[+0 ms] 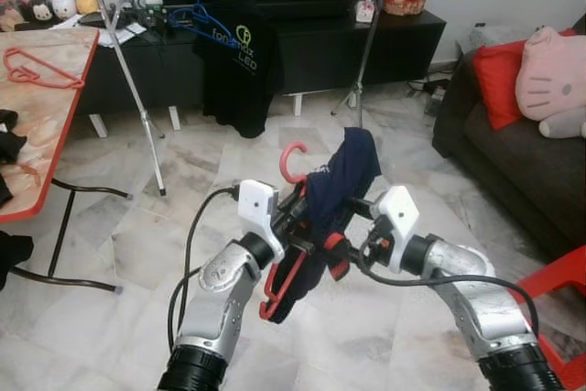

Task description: Hang hanger

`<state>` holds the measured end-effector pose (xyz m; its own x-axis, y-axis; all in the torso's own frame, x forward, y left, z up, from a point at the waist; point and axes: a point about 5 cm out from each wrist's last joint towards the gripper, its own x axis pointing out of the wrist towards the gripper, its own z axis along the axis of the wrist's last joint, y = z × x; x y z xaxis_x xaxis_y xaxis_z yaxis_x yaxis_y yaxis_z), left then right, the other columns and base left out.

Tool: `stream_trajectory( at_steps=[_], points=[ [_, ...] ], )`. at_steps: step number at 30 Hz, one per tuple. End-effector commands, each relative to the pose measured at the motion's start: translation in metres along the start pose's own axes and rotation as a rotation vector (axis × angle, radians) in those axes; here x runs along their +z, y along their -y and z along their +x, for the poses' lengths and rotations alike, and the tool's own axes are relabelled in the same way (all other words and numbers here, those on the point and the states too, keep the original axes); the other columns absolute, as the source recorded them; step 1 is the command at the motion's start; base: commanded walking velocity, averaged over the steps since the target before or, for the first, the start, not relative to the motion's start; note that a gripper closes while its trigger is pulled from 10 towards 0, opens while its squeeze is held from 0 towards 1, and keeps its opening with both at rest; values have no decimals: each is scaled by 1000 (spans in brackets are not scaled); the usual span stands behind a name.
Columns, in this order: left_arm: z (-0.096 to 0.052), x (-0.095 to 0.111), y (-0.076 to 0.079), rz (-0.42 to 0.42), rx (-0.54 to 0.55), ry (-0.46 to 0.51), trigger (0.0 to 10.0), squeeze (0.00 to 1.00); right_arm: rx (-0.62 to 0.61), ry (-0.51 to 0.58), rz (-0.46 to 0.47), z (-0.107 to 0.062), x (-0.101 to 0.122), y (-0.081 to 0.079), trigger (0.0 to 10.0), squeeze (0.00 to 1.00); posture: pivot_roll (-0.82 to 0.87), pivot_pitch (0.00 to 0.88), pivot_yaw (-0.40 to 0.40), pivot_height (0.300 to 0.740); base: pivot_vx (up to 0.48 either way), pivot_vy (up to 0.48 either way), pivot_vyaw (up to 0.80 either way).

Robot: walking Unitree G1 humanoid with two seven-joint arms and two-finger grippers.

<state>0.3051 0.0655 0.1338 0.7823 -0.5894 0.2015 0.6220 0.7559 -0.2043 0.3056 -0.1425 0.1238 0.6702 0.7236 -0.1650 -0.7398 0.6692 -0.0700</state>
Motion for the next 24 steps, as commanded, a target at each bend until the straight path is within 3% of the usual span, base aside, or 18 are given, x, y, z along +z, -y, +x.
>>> stream_trajectory(
  at_steps=[1, 6, 13, 14, 15, 16, 17, 24],
  points=[
    [7, 14, 4, 10, -21, 80, 10000, 0, -42, 1, -9, -1, 2, 6, 10000, 0, -62, 0, -68, 740, 0, 0, 0],
    [5, 11, 4, 8, -31, 65, 10000, 0, -29, 46, -10, -2, 14, 8, 10000, 0, -62, 0, -68, 740, 0, 0, 0],
    [5, 9, 4, 7, -30, 59, 10000, 0, -25, 36, -14, -6, 13, 10, 10000, 0, -67, 0, -68, 740, 0, 0, 0],
    [5, 9, 4, 7, -29, 59, 10000, 0, -20, 25, -8, -6, 12, 11, 10000, 55, -66, 0, -68, 740, 0, 0, 0],
    [5, 9, 4, 7, -28, 59, 10000, 0, -16, 4, -8, -8, 9, 11, 10000, 804, -66, 0, -68, 740, 0, 0, 0],
    [5, 9, 4, 7, -27, 59, 10000, 0, -16, -1, -9, -8, 8, 11, 10000, 804, -66, 0, -68, 740, 0, 0, 0],
    [5, 9, 4, 7, -27, 59, 10000, 0, -30, -22, -17, -9, 6, 13, 10000, 1000, -66, 0, -68, 740, 0, 0, 0],
    [4, 9, 3, 7, -25, 60, 10000, 0, -186, -92, -23, -15, -2, 35, 10000, 1000, -66, 0, -68, 740, 0, 0, 0]
  ],
)
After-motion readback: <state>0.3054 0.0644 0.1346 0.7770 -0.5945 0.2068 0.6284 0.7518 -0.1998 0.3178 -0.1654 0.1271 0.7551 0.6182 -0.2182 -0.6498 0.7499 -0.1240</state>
